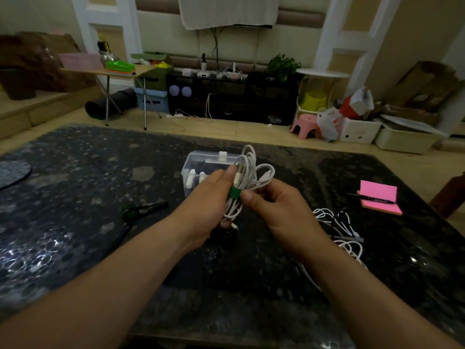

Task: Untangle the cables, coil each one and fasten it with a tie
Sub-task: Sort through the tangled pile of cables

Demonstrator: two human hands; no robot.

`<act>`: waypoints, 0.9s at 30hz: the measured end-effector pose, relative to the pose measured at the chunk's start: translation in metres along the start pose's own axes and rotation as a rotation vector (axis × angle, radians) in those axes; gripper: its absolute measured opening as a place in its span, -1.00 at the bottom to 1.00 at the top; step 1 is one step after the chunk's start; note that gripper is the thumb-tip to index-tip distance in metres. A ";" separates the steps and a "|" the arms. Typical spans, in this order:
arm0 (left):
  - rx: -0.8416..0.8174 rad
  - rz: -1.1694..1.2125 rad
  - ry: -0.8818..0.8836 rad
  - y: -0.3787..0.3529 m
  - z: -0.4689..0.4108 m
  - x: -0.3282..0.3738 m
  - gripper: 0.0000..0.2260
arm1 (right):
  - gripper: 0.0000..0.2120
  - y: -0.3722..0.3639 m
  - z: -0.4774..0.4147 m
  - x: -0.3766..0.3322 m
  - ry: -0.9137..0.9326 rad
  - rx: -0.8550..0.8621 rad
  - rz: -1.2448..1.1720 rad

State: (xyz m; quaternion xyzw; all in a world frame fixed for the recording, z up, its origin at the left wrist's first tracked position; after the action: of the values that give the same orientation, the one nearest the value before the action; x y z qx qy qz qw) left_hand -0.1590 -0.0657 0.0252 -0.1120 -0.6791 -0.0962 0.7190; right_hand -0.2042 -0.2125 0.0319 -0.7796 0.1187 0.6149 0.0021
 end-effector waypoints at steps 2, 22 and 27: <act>-0.022 0.010 -0.027 0.001 0.000 0.001 -0.56 | -0.81 -0.003 0.000 0.000 -0.012 -0.012 0.001; 0.186 -0.291 -0.236 0.003 0.014 0.004 -0.74 | -0.81 -0.015 0.004 0.008 -0.104 0.125 0.052; -0.005 -0.786 -0.485 -0.009 0.019 -0.012 -0.46 | -0.75 -0.011 0.001 0.022 -0.309 0.236 -0.166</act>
State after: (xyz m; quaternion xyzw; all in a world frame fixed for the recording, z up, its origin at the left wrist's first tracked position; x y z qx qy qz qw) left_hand -0.1805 -0.0686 0.0146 0.1332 -0.8183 -0.3342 0.4482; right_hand -0.1979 -0.2055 0.0093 -0.6775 0.1237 0.7067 0.1621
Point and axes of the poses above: each hand's wrist, its own z-axis away from the middle knuckle, its own y-axis out of the back of the hand, x = y × z, the point moved 4 cm from there along -z, towards the middle knuckle, and after that the axes turned 6 degrees about x, right-handed, at the moved point
